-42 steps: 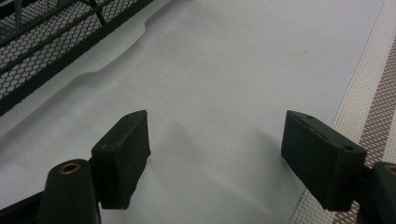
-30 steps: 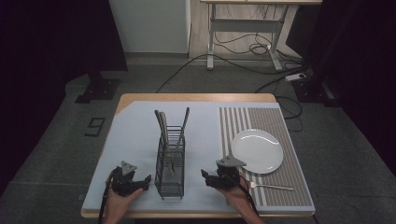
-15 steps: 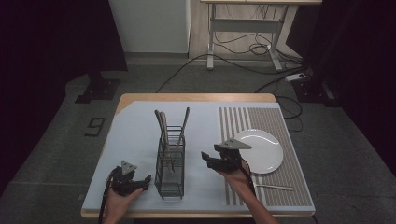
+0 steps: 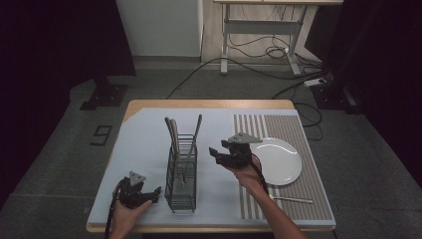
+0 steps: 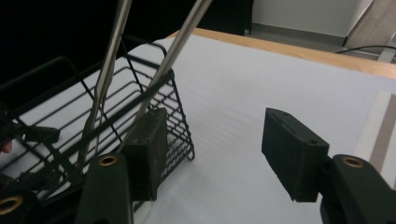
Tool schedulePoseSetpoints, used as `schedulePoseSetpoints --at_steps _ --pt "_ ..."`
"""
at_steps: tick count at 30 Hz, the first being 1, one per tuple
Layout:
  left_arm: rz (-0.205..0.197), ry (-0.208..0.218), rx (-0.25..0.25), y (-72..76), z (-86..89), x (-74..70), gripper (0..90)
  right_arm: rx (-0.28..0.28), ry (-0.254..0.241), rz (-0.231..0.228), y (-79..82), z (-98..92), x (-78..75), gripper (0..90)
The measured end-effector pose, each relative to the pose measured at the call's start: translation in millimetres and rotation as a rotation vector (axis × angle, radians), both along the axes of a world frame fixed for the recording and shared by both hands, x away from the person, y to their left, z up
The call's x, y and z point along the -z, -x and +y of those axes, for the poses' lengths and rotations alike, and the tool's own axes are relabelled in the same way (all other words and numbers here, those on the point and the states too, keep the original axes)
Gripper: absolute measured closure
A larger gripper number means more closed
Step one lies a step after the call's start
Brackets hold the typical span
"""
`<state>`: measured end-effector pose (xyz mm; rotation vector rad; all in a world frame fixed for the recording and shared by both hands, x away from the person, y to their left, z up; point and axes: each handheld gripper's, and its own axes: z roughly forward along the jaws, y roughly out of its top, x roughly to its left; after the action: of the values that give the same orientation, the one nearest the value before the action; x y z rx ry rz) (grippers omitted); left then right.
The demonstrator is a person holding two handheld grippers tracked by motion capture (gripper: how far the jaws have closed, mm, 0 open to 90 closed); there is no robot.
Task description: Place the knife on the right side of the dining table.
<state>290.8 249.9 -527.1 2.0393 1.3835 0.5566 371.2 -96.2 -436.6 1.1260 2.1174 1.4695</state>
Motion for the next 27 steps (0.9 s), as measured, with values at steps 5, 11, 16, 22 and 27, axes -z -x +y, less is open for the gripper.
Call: schedulePoseSetpoints --at_steps 5,11,16,22,27 --pt "0.000 0.002 0.001 -0.2 0.1 0.1 10.8 -0.013 -0.006 -0.009 -11.7 8.4 -7.2 43.4" --pt "-0.001 0.002 0.002 -0.3 0.3 0.2 10.8 -0.026 -0.032 0.002 -25.5 20.6 -8.8 45.9" --pt "-0.001 0.002 0.003 -0.4 0.3 0.2 10.7 -0.036 -0.035 0.002 -32.1 26.3 -10.8 47.2" --pt "-0.003 0.005 0.000 -0.4 0.2 0.4 10.7 -0.039 -0.039 0.001 -42.0 33.6 -15.7 48.7" --pt "-0.002 0.004 0.001 -0.4 0.3 0.4 10.8 -0.046 -0.049 -0.002 -47.8 39.8 -18.8 50.8"
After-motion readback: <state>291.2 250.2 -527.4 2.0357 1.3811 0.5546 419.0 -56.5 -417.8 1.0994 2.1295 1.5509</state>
